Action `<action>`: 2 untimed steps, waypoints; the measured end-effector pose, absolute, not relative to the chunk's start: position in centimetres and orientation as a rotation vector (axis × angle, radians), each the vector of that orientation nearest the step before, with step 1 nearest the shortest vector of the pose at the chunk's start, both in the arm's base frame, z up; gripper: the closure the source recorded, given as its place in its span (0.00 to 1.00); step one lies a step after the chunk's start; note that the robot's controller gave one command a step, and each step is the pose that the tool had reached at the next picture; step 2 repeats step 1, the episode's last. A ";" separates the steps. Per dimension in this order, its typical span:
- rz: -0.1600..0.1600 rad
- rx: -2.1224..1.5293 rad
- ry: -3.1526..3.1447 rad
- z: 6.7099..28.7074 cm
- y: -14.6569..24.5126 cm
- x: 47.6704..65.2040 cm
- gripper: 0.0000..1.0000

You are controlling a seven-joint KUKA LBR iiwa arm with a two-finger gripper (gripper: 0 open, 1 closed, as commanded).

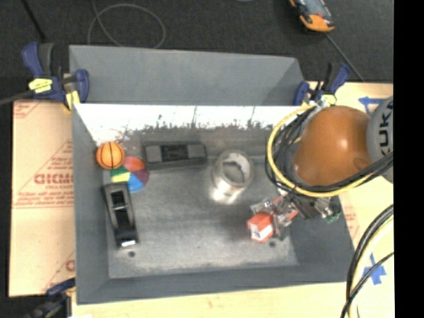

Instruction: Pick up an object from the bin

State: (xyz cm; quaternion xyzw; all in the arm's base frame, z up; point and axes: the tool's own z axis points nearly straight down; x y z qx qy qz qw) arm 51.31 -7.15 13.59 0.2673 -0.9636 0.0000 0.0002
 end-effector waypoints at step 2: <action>-0.001 0.837 -3.026 15.0 -7.2 51.3 1.00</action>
Offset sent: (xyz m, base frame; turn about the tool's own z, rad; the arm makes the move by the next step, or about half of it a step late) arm 0.0000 0.0000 0.0520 0.0000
